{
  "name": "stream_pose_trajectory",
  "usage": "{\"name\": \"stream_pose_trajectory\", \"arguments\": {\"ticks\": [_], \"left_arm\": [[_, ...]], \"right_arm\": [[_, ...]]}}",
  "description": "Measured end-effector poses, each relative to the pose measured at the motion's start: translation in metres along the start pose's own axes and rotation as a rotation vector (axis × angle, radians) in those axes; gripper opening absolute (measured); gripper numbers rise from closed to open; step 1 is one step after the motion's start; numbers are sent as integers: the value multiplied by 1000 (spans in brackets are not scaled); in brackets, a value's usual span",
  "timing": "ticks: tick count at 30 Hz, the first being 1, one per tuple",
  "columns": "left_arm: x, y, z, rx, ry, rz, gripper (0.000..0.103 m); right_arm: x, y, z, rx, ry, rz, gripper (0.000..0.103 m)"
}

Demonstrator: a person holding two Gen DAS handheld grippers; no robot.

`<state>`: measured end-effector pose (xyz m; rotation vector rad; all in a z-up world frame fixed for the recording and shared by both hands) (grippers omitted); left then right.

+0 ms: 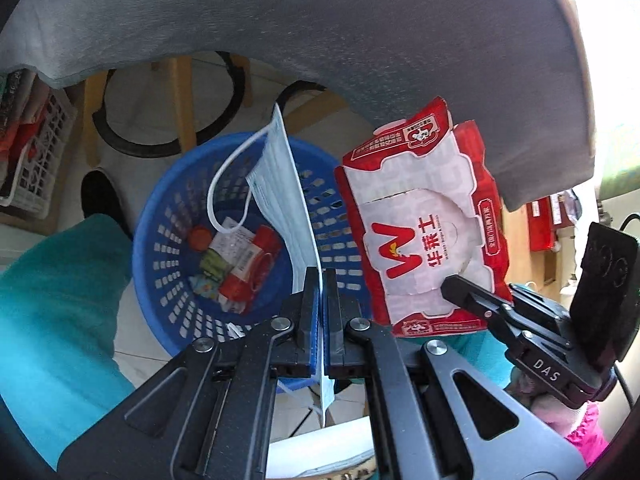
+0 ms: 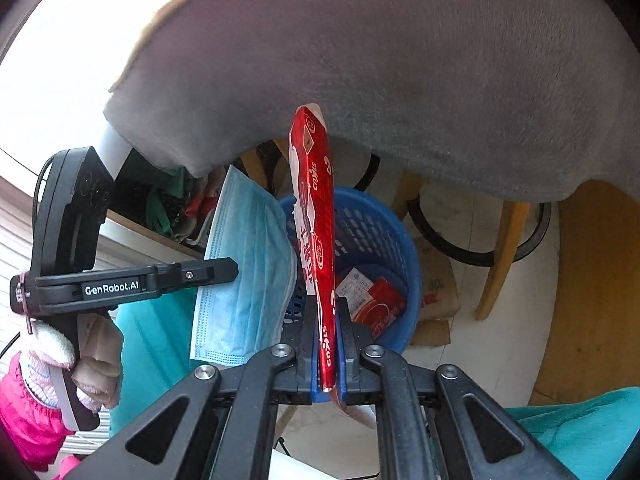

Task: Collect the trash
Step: 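Open both tools to drop the mask and wrapper into the wastebasket, then raise both tools back over the bed toward the band and plastic bag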

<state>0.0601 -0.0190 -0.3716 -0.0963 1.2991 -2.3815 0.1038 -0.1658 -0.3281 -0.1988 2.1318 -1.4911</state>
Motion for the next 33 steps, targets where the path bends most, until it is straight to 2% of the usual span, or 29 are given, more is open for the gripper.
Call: {"name": "stream_pose_trajectory", "arguments": {"ticks": [9, 11, 13, 15, 17, 18, 21, 23, 30, 33], "left_arm": [[-4, 0, -13, -52, -13, 18, 0], [-4, -1, -15, -67, -12, 22, 0], [-5, -3, -15, -72, -12, 28, 3], [-6, -4, -17, -82, -13, 34, 12], [-6, -5, -19, -92, -18, 42, 29], [-7, -6, -19, -95, -19, 49, 31], [-8, -8, -20, -101, -16, 55, 33], [-9, -9, -20, -111, -10, 58, 33], [-12, -19, -14, -140, 34, 87, 34], [-14, -28, -10, -150, 62, 109, 40]], "right_arm": [[-5, 6, -6, 5, 5, 1, 8], [-6, 7, -8, 3, 6, 6, 16], [-9, 9, -9, 6, -3, 8, 19], [-11, 12, -10, 12, -14, 12, 26], [-13, 12, -11, 22, -23, 21, 34], [-14, 12, -12, 27, -26, 24, 35], [-15, 11, -13, 32, -29, 29, 45], [-16, 11, -12, 40, -30, 34, 57], [-18, 1, -8, 47, -35, 58, 68], [-21, -6, -7, 48, -43, 74, 70]]}}
Point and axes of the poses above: each gripper's, at about its wrist camera, not at the fingertips, and y roughly the way its jaws point, z to its right, x to its underside, the point moved 7 cm from there along y, roughly the way its jaws point, and after that the axes turned 5 degrees about x, right-handed, at the moved point
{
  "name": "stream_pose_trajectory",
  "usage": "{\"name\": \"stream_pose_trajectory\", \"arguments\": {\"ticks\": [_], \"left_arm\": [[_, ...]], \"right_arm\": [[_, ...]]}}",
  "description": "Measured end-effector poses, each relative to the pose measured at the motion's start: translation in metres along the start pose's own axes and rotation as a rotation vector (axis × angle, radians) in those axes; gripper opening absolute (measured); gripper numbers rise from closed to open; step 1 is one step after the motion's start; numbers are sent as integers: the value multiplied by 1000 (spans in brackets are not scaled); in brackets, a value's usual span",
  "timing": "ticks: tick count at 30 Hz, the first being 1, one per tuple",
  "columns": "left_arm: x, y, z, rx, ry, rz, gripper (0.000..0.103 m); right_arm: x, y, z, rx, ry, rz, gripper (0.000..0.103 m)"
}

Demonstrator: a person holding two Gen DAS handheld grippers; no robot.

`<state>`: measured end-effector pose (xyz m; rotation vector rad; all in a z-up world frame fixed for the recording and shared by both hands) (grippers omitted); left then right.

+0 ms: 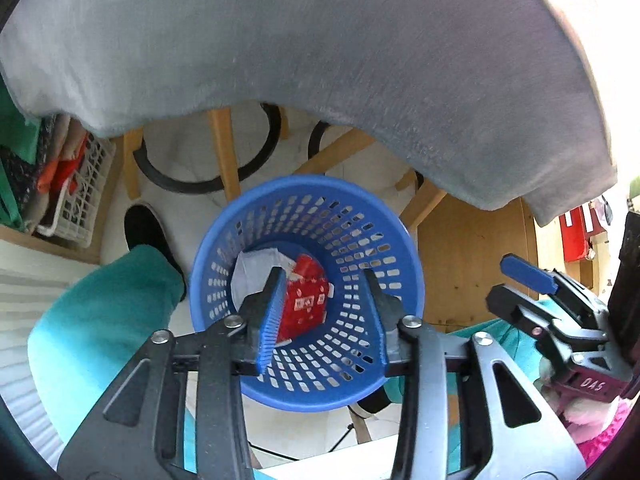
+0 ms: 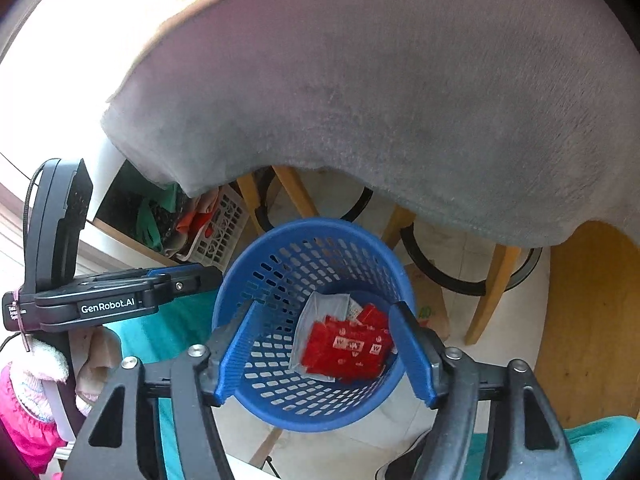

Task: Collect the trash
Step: 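Raise both tools back over the bed toward the band and plastic bag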

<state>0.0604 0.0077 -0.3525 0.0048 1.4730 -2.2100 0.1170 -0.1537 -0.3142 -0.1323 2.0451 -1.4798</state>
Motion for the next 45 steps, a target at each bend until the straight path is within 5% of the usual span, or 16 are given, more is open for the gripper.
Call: {"name": "stream_pose_trajectory", "arguments": {"ticks": [9, 14, 17, 25, 36, 45], "left_arm": [[-27, -53, 7, 8, 47, 114, 41], [-54, -96, 17, 23, 85, 222, 68], [-74, -118, 24, 35, 103, 271, 69], [-126, -150, 43, 59, 156, 341, 73], [-219, -165, 61, 73, 190, 399, 73], [-297, -149, 53, 73, 152, 405, 73]], "right_arm": [[-21, -56, 5, -45, -16, 152, 85], [-38, -97, 8, -74, -38, 231, 87], [-51, -123, 14, -75, -31, 291, 101], [-99, -185, 31, -79, 5, 448, 103], [-192, -208, 71, -36, 96, 453, 103], [-270, -180, 87, -39, 109, 432, 103]]}}
Point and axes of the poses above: each gripper's, at about its wrist camera, not at the fingertips, and y roughly the way its jaws point, z to its right, x to its underside, the point moved 7 cm from there along y, roughly the way its jaws point, and after that the axes turned 5 degrees about x, right-handed, at the moved point
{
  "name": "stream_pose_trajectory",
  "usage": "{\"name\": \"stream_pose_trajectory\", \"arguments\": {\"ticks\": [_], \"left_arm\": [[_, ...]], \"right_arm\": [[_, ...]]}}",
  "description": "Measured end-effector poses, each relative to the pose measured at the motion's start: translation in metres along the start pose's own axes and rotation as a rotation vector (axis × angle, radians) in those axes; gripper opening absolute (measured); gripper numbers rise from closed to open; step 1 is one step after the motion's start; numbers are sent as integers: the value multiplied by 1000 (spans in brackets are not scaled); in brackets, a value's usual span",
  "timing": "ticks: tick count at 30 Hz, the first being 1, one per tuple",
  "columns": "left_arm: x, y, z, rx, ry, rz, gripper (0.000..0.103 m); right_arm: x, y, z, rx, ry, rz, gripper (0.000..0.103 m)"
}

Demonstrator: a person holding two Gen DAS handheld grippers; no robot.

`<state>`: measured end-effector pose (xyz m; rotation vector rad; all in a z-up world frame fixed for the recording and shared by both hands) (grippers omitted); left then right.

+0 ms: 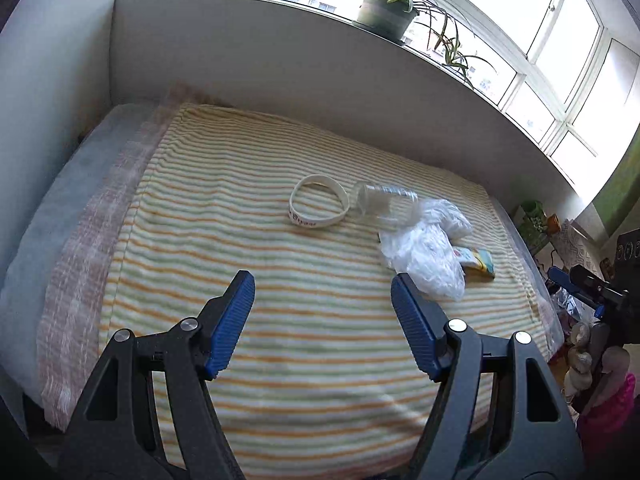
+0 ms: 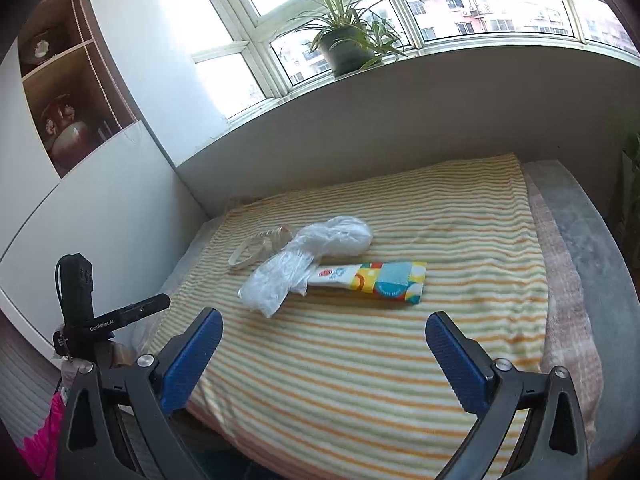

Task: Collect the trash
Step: 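Raise both tools back over the bed toward the band and plastic bag, then close the left tool on the white band while the right tool grips the plastic bag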

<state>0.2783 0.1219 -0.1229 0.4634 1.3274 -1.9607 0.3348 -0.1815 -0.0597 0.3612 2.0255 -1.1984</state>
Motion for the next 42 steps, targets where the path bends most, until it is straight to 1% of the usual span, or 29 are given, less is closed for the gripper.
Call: {"name": "stream_pose_trajectory", "arguments": {"ticks": [5, 9, 13, 16, 20, 23, 25, 28, 30, 31, 32, 33, 34, 35, 36, 38, 41, 42], "left_arm": [[-15, 26, -13, 11, -37, -28, 73], [-24, 46, -23, 8, -60, -45, 73], [-31, 62, -29, 15, -80, -61, 73], [-38, 78, -31, 28, -94, -79, 67], [-43, 95, -35, 16, -106, -93, 58], [-47, 105, -36, 12, -109, -95, 54], [-47, 110, -36, -4, -94, -98, 52], [-47, 115, -34, -40, -57, -98, 41], [-48, 117, -34, -54, -38, -97, 31], [-48, 118, -35, -62, -30, -96, 23], [-49, 118, -36, -65, -26, -94, 19], [-50, 118, -37, -60, -28, -93, 18], [-50, 117, -38, -52, -34, -90, 13], [-51, 117, -39, -47, -40, -89, 10], [-51, 117, -40, -42, -46, -90, 8], [-52, 115, -42, -28, -58, -89, 5], [-53, 113, -43, -7, -79, -86, 3], [-53, 112, -44, -4, -85, -82, 3]], "right_arm": [[-24, 38, 0, -7, 8, -29, 103], [-37, 68, 1, 13, -3, -56, 103], [-47, 94, 5, 19, 27, -89, 99], [-48, 111, 10, 15, 55, -124, 95], [-48, 128, 16, 11, 89, -155, 92], [-49, 138, 18, -4, 115, -172, 91], [-48, 145, 18, -10, 121, -184, 91], [-47, 156, 17, -5, 118, -209, 90], [-45, 164, 15, -4, 130, -224, 86], [-44, 167, 16, -3, 137, -230, 83], [-44, 169, 16, 2, 138, -229, 81], [-45, 169, 16, 6, 136, -223, 81], [-45, 169, 16, 10, 133, -220, 76], [-47, 171, 15, 13, 131, -221, 67], [-48, 171, 15, 15, 131, -221, 63], [-47, 170, 14, 20, 135, -220, 42], [-48, 167, 13, -3, 144, -213, 34], [-48, 165, 12, -7, 140, -205, 33]]}}
Point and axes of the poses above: each gripper's, at about its wrist camera, not at the fingertips, and y roughly the way its jaws point, z to its right, x to its underside, the point moved 7 cm from there along y, roughly the way its jaws point, and after that the axes turned 5 degrees about x, right-handed, at the moved point
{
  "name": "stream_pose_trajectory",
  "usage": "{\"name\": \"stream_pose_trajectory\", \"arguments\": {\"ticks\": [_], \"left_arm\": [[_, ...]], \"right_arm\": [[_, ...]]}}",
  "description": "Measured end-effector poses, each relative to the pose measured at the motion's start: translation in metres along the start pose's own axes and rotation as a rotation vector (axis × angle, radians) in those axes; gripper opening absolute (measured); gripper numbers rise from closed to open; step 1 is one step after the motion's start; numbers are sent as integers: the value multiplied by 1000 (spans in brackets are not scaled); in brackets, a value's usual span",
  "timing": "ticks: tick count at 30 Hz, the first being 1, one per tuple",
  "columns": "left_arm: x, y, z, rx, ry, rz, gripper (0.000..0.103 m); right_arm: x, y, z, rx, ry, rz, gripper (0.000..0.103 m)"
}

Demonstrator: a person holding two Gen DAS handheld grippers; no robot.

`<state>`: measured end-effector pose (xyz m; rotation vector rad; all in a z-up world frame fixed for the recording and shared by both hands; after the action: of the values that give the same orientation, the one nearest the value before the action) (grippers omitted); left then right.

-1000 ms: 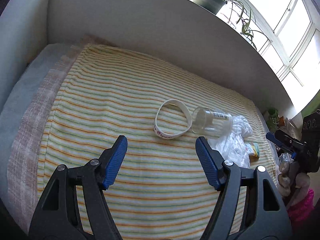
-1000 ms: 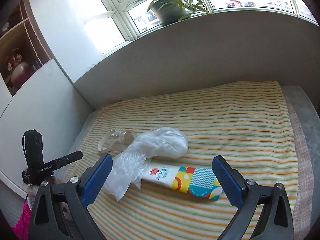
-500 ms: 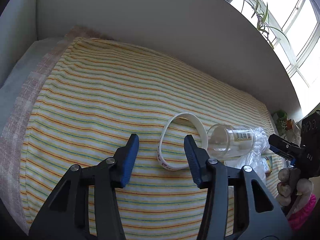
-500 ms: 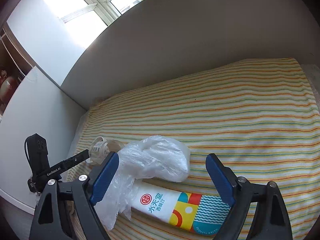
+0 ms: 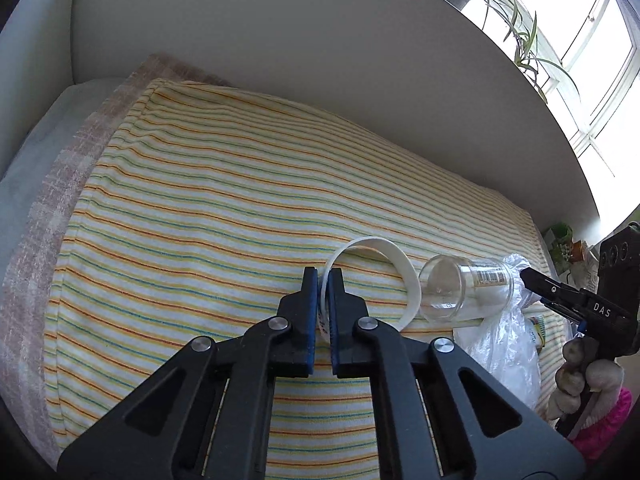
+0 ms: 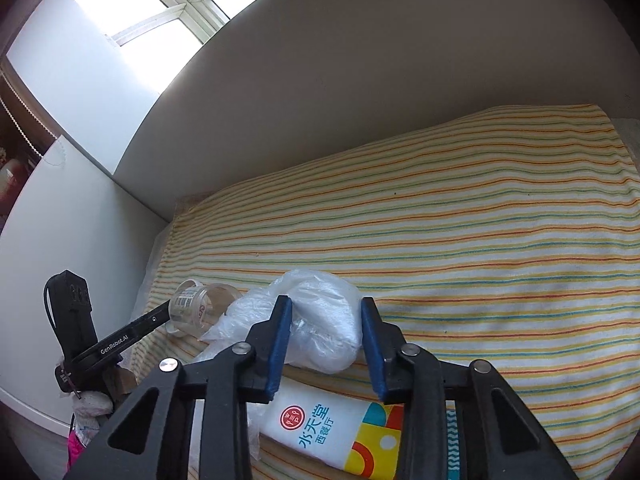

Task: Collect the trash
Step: 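Close the left tool on the white band while the right tool grips the plastic bag, then lift the band and plastic bag and carry them over the wastebasket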

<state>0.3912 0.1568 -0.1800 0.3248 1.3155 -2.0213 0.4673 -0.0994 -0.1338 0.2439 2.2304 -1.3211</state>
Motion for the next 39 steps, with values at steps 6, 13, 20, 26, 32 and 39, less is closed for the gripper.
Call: {"name": "stream_pose_trajectory", "arguments": {"ticks": [6, 13, 20, 26, 32, 39], "left_arm": [[-3, -15, 0, 11, -8, 34, 2], [-6, -38, 2, 15, -8, 72, 2], [1, -73, 10, 32, 12, 106, 2], [13, -103, 24, 51, 34, 127, 2], [37, -131, 38, 71, 58, 132, 2], [72, -163, 53, 92, 76, 146, 2]], "right_arm": [[2, -12, -7, -31, -22, 41, 21], [-3, -40, -11, -54, -36, 94, 18], [0, -77, -18, -82, -56, 149, 17], [14, -109, -27, -90, -91, 183, 17], [37, -137, -33, -101, -113, 192, 17], [68, -158, -42, -95, -135, 193, 17]]}}
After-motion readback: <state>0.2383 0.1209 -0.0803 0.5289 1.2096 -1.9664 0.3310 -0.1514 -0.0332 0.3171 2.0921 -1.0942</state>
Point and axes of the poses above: each gripper's, at about its wrist camera, not at the fingertips, and y roughly the way its jaws point, z to its right, x to its underside, the point moved 7 cm from there along y, roughly the way its jaws point, and after that the axes turned 5 degrees about x, right-handed, at the moved point
